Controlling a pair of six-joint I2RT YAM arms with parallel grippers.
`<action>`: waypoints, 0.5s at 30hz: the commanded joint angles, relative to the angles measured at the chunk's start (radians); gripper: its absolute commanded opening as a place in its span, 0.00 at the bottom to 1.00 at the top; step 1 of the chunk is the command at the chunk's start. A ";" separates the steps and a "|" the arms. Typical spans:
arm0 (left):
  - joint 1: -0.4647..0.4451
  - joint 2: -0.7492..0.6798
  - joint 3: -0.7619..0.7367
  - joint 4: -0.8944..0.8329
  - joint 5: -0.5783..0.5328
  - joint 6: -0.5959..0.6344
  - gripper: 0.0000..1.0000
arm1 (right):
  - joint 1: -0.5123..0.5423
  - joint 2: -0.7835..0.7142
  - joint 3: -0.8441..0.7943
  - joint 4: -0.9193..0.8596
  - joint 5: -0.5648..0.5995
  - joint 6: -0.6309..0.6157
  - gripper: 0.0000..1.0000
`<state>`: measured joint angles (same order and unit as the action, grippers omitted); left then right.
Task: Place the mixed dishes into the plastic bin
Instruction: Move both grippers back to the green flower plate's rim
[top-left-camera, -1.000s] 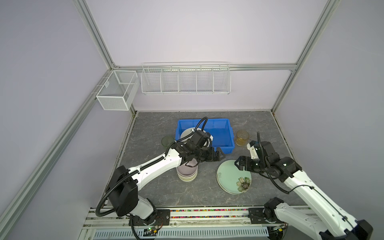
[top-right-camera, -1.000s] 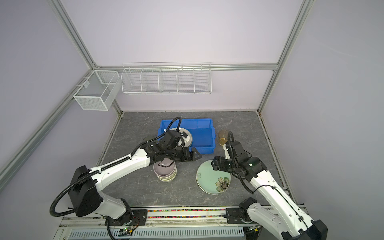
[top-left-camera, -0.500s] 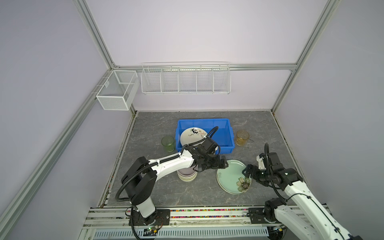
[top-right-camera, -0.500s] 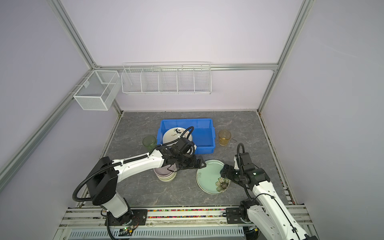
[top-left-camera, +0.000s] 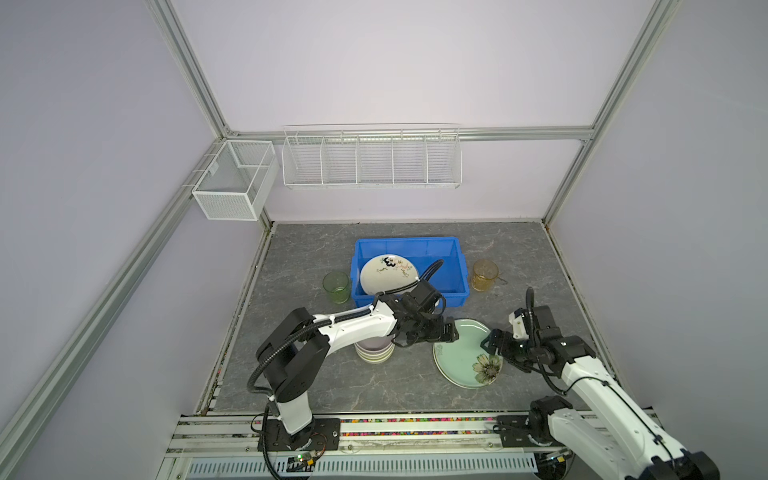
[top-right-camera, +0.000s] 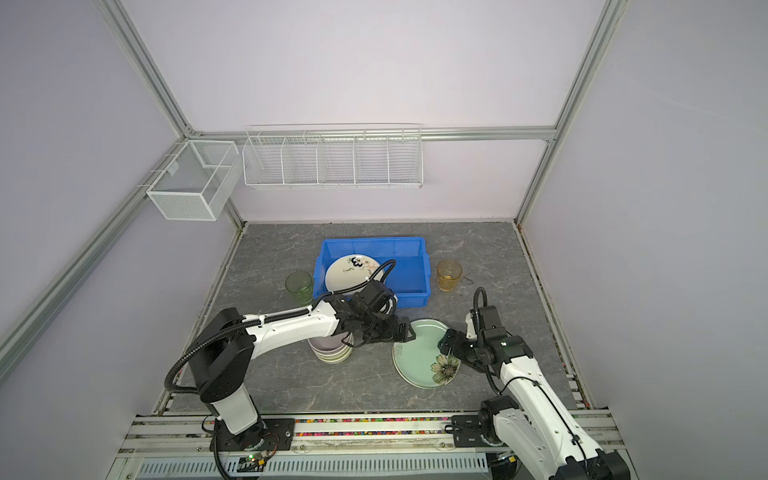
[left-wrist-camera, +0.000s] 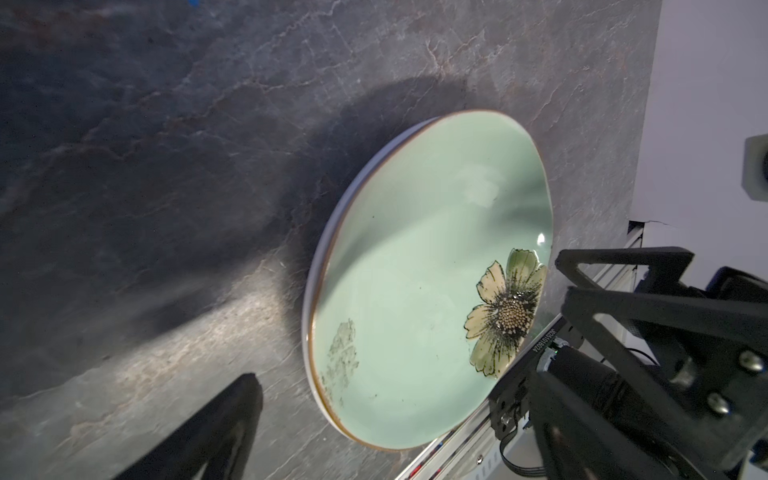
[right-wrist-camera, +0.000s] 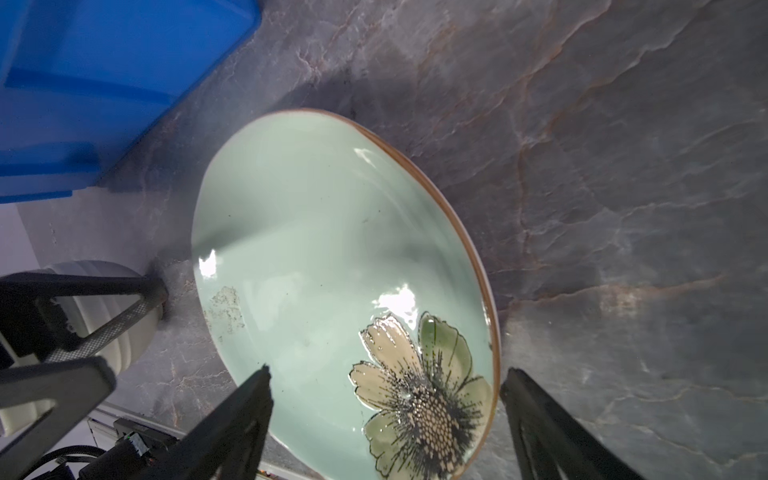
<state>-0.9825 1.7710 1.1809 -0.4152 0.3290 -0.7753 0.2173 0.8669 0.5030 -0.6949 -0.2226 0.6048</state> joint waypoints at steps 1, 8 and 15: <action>-0.007 0.014 0.026 0.029 -0.012 0.007 1.00 | -0.006 0.017 -0.022 0.035 -0.018 -0.013 0.89; -0.012 0.018 0.028 0.034 -0.010 0.001 1.00 | -0.005 0.056 -0.030 0.083 -0.058 -0.032 0.89; -0.013 0.026 0.025 0.039 -0.006 0.001 1.00 | -0.006 0.090 -0.024 0.112 -0.079 -0.050 0.89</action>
<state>-0.9886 1.7786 1.1809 -0.3912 0.3294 -0.7742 0.2153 0.9520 0.4858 -0.6128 -0.2607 0.5747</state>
